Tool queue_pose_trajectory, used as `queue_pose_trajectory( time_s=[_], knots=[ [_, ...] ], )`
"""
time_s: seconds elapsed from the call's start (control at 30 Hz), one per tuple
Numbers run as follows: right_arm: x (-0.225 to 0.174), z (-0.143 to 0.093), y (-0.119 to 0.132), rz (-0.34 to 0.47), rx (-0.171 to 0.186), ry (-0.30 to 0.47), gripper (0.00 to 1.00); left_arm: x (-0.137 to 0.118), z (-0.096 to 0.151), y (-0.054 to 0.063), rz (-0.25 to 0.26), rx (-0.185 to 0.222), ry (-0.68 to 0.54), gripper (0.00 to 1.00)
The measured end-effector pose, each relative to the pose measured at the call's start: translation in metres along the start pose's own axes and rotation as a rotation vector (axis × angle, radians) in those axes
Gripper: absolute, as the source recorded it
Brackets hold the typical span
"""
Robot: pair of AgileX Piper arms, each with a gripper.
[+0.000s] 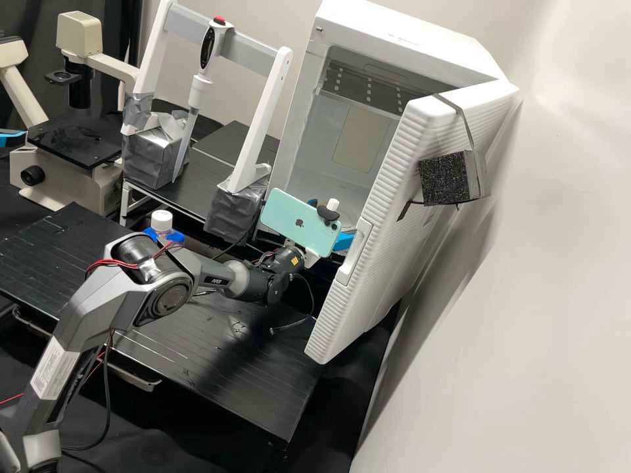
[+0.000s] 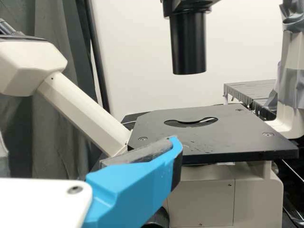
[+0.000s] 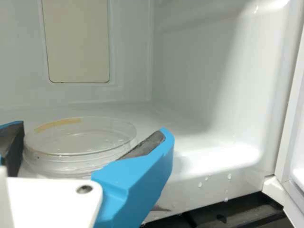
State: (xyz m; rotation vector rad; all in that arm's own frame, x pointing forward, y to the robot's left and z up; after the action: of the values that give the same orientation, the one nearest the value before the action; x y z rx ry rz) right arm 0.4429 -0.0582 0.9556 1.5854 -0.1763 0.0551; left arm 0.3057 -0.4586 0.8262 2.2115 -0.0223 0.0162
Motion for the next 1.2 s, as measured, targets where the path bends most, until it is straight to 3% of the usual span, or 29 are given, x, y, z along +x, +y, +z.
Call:
queue_pose_trajectory(
  time_s=[0.27,0.4,0.97,1.2],
  knots=[
    [0.000,0.000,-0.001,-0.011,-0.006,0.005,0.00,0.000,0.000,0.000,0.000,0.000,0.000,1.00],
    [0.000,-0.001,-0.001,-0.013,0.010,0.006,0.00,0.000,0.000,0.000,0.000,0.000,0.000,1.00],
    [-0.003,-0.001,-0.005,-0.029,0.021,0.017,0.00,0.000,0.000,0.000,0.000,0.000,0.000,1.00],
    [-0.011,-0.013,0.003,-0.020,0.031,0.042,0.00,0.000,0.000,0.000,0.000,0.000,0.000,1.00]
  ],
)
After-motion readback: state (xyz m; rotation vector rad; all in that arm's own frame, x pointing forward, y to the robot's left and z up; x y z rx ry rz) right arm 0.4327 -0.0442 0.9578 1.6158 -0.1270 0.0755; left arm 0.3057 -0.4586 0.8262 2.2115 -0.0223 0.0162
